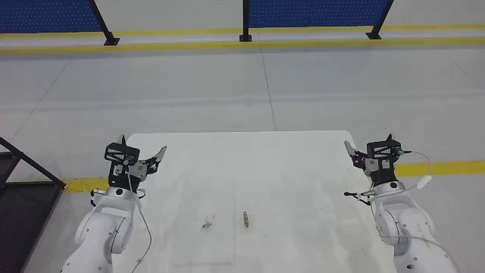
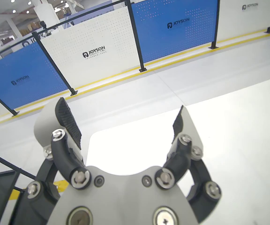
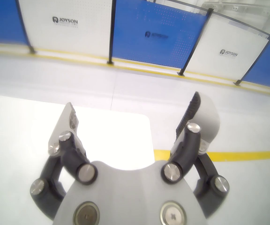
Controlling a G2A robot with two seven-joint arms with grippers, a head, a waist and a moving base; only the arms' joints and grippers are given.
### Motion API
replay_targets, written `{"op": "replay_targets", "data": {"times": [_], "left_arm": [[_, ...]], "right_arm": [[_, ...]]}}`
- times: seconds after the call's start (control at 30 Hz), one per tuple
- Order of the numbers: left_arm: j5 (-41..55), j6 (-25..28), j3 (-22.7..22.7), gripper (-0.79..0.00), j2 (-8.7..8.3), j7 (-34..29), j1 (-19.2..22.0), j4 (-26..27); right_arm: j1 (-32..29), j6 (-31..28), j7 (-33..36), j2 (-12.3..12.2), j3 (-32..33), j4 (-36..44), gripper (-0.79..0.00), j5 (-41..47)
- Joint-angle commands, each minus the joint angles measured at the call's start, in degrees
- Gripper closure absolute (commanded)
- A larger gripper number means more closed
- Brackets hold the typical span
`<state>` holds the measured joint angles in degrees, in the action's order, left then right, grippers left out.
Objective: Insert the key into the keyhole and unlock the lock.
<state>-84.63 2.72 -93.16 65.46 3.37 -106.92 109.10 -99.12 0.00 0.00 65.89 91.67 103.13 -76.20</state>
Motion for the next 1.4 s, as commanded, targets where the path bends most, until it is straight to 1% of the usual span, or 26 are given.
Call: {"op": "replay_targets", "data": {"times": [0.0, 0.07, 0.13, 0.2, 0.23, 0.27, 0.33, 0.4, 0.47, 0.6, 0.67, 0.73, 0.83, 0.9, 0.97, 1.03, 1.07, 1.1, 1.23, 1.27, 1.37], "left_arm": [[-1.9, 2.2, -1.4, -0.785, -0.19, 1.6, -7.2, 4.6], [-4.1, 4.4, -2.7, -0.785, -0.36, 2.4, -13.8, 8.2], [-5.7, 7.4, -3.0, -0.785, -0.46, 2.6, -20.3, 11.3], [-7.9, 9.8, -3.4, -0.785, -0.60, 1.3, -25.2, 13.3], [-9.8, 9.4, -3.3, -0.785, -0.61, 0.5, -27.0, 14.4], [-11.4, 10.2, -2.2, -0.785, -0.60, -0.3, -27.7, 14.5], [-12.0, 11.1, 0.3, -0.785, -0.45, -3.3, -27.7, 14.0], [-13.4, 10.7, 2.7, -0.785, -0.30, -7.0, -27.7, 13.9], [-12.6, 11.3, 5.7, -0.785, -0.12, -10.9, -27.7, 13.8], [-12.6, 9.8, 9.9, -0.785, 0.19, -19.0, -27.5, 14.4], [-13.9, 8.3, 11.9, -0.785, 0.37, -21.7, -26.5, 13.8], [-14.8, 7.1, 13.8, -0.785, 0.58, -24.5, -24.5, 12.9], [-14.4, 5.0, 16.3, -0.711, 1.00, -28.0, -21.1, 11.0], [-13.2, 3.6, 17.8, -0.711, 1.32, -29.4, -18.9, 9.8], [-10.9, 2.4, 18.9, -0.671, 1.65, -30.3, -16.8, 8.8], [-8.7, 1.0, 19.7, -0.579, 1.96, -31.4, -14.8, 7.7], [-7.3, 0.6, 20.0, -0.560, 2.11, -32.1, -13.8, 7.1], [-6.7, 0.5, 20.4, -0.523, 2.21, -32.8, -12.7, 6.6], [-6.9, -0.8, 22.1, -0.545, 2.55, -34.7, -9.6, 4.0], [-6.9, -1.3, 22.5, -0.529, 2.65, -35.0, -8.9, 3.5], [-7.4, -2.4, 23.6, -0.517, 2.88, -35.1, -7.4, 2.0]], "right_arm": [[0.0, 0.0, 0.0, 0.0, 0.0, 0.0, -0.785, 0.0], [0.0, 0.0, 0.0, 0.0, 0.0, 0.0, -0.785, 0.0], [0.0, 0.0, 0.0, 0.0, 0.0, 0.0, -0.785, 0.0], [0.0, 0.0, 0.0, 0.0, 0.0, 0.0, -0.785, 0.0], [0.0, 0.0, 0.0, 0.0, 0.0, 0.0, -0.785, 0.0], [0.0, 0.0, 0.0, 0.0, 0.0, 0.0, -0.785, 0.0], [0.0, 0.0, 0.0, 0.0, 0.0, 0.0, -0.785, 0.0], [0.0, 0.0, 0.0, 0.0, 0.0, 0.0, -0.785, 0.0], [0.0, 0.0, 0.0, 0.0, 0.0, 0.0, -0.785, 0.0], [0.0, 0.0, 0.0, 0.0, 0.0, 0.0, -0.785, 0.0], [0.0, 0.0, 0.0, 0.0, 0.0, 0.0, -0.785, 0.0], [0.0, 0.0, 0.0, 0.0, 0.0, 0.0, -0.785, 0.0], [0.0, 0.0, 0.0, 0.0, 0.0, 0.0, -0.785, 0.0], [0.0, 0.0, 0.0, 0.0, 0.0, 0.0, -0.785, 0.0], [0.0, 0.0, 0.0, 0.0, 0.0, 0.0, -0.785, 0.0], [0.0, 0.0, 0.0, 0.0, 0.0, 0.0, -0.785, 0.0], [0.0, 0.0, 0.0, 0.0, 0.0, 0.0, -0.785, 0.0], [0.0, 0.0, 0.0, 0.0, 0.0, 0.0, -0.785, 0.0], [0.0, 0.0, 0.0, 0.0, 0.0, 0.0, -0.785, 0.0], [0.0, 0.0, 0.0, 0.0, 0.0, 0.0, -0.785, 0.0], [0.0, 0.0, 0.0, 0.0, 0.0, 0.0, -0.785, 0.0]]}}
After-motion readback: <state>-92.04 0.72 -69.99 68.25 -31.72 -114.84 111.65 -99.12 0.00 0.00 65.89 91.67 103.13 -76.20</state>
